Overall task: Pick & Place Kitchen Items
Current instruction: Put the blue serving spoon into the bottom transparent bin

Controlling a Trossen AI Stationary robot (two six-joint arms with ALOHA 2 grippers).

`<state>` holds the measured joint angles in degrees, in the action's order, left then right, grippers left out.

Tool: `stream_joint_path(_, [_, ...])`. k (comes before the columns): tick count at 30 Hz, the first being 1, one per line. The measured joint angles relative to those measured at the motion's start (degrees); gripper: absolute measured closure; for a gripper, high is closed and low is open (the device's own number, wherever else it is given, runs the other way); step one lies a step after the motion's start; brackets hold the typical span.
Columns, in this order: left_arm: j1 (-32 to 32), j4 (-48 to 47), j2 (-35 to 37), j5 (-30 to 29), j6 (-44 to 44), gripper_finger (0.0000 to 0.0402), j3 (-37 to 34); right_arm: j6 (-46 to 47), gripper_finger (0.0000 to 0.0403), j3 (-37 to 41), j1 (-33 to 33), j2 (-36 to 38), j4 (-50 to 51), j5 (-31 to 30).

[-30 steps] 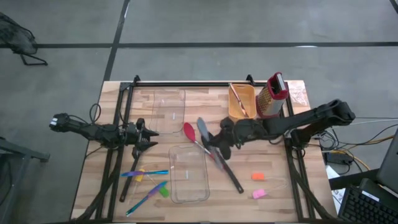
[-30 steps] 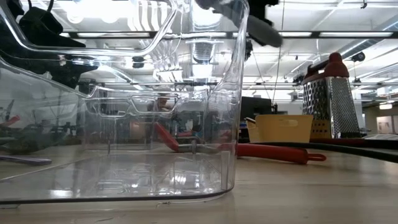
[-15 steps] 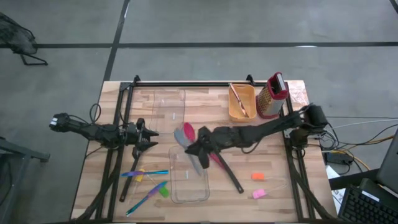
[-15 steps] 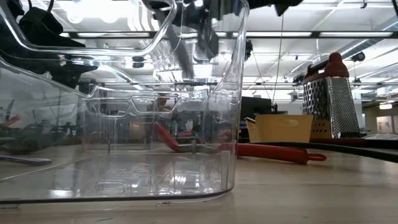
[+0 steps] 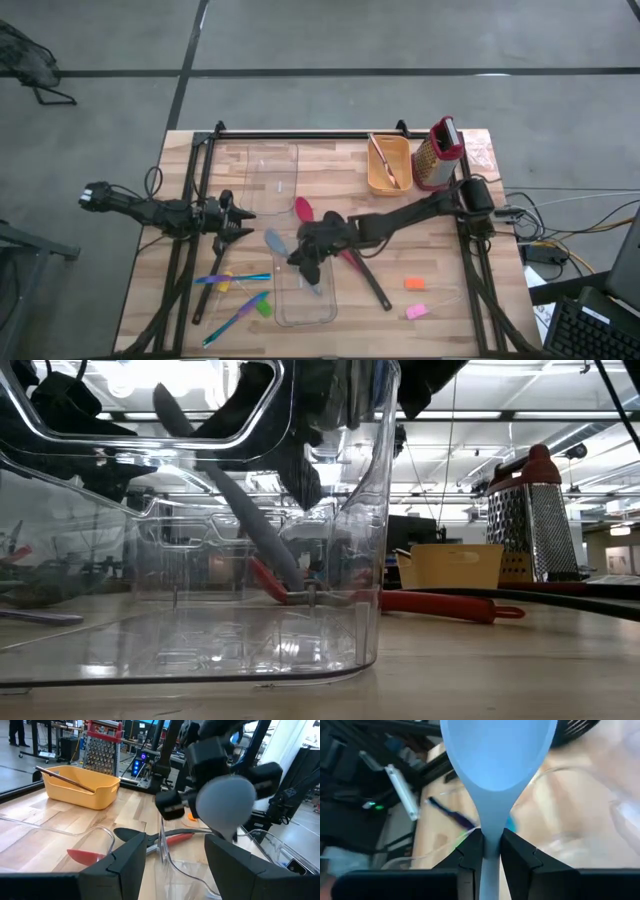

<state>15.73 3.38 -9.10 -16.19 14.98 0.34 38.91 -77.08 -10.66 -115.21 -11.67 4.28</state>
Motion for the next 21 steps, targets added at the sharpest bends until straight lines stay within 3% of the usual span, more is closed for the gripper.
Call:
stream_joint_path(8, [0.02, 0.0, -0.02, 0.0, 0.0, 0.0193, 0.0, 5.22, 0.0355, 0.5, -1.84, -1.25, -0.01, 1.66])
stream_joint_path(21, [0.0, 0.0, -0.07, 0.0, -0.02, 0.0193, 0.0, 6.57, 0.0338, 1.09, -2.46, -1.17, 4.16, 0.21])
